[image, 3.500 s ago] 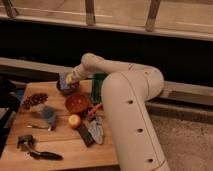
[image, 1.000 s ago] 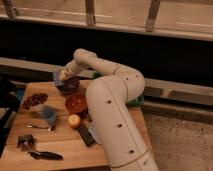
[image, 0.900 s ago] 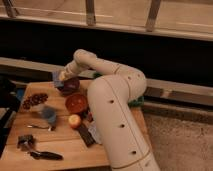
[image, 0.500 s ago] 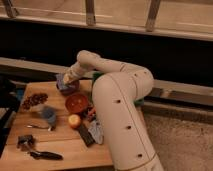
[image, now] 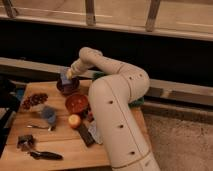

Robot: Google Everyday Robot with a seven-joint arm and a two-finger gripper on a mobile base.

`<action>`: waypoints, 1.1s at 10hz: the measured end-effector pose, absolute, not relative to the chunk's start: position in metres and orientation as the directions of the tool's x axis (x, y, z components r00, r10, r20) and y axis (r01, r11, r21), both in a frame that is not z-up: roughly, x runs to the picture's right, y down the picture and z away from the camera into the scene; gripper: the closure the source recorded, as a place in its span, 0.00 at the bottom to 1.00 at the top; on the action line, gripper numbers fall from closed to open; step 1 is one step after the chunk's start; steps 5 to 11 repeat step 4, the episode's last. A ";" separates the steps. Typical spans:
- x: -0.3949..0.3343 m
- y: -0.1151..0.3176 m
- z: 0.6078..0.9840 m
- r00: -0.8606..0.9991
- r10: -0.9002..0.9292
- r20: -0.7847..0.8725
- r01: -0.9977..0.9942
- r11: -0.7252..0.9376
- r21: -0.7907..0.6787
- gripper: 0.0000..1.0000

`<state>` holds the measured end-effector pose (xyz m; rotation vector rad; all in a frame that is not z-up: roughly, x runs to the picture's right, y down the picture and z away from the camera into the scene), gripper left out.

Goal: Wipe purple bowl with sponge

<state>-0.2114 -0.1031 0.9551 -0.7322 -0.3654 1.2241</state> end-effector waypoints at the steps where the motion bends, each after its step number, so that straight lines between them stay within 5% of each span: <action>1: -0.220 -0.104 0.954 0.326 0.938 -0.116 -0.701 0.158 -0.695 1.00; 11: -0.249 -0.081 0.933 0.374 0.923 -0.094 -0.640 0.183 -0.746 1.00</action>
